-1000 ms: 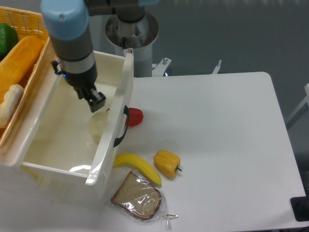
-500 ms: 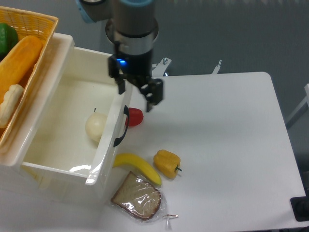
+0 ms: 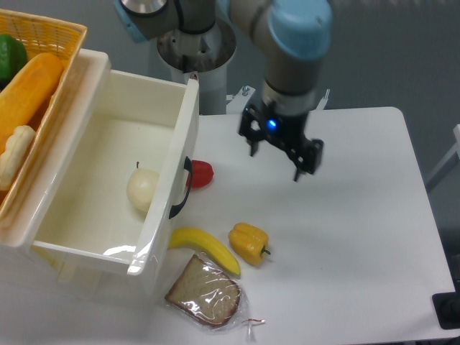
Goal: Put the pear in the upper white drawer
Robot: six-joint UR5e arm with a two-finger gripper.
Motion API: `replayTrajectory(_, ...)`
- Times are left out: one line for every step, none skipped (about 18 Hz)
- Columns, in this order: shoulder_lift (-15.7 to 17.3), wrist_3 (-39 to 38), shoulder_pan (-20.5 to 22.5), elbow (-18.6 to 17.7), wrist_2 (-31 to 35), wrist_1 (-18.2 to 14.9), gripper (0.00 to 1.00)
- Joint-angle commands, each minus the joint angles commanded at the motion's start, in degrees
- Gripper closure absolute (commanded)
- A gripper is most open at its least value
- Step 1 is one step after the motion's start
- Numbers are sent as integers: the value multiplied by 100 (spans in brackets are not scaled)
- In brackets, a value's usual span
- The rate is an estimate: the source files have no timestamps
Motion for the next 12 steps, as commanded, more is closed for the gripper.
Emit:
replayTrajectory(-106, 26, 61, 18, -9, 9, 0)
replayTrajectory(-203, 87, 123, 18, -9, 18, 0)
replayTrajectory(-299, 149, 167, 26, 0, 27, 0)
replayTrajectory(-431, 210, 211, 79, 0, 53, 0)
replayTrajectory(-563, 246, 255, 158, -9, 53, 0)
replayTrajectory(-703, 316, 290, 228, -9, 53, 0)
replayTrajectory(-800, 430, 290, 298, 0, 62, 0)
replayTrajectory(-871, 535, 299, 334, 0, 62, 0)
replayTrajectory(-906, 597, 334, 334, 0, 62, 0)
replayTrajectory(-941, 607, 334, 334, 9, 80, 0)
replayTrajectory(-977, 624, 352, 334, 0, 149, 0)
replayTrajectory(-986, 650, 361, 325, 9, 176, 0)
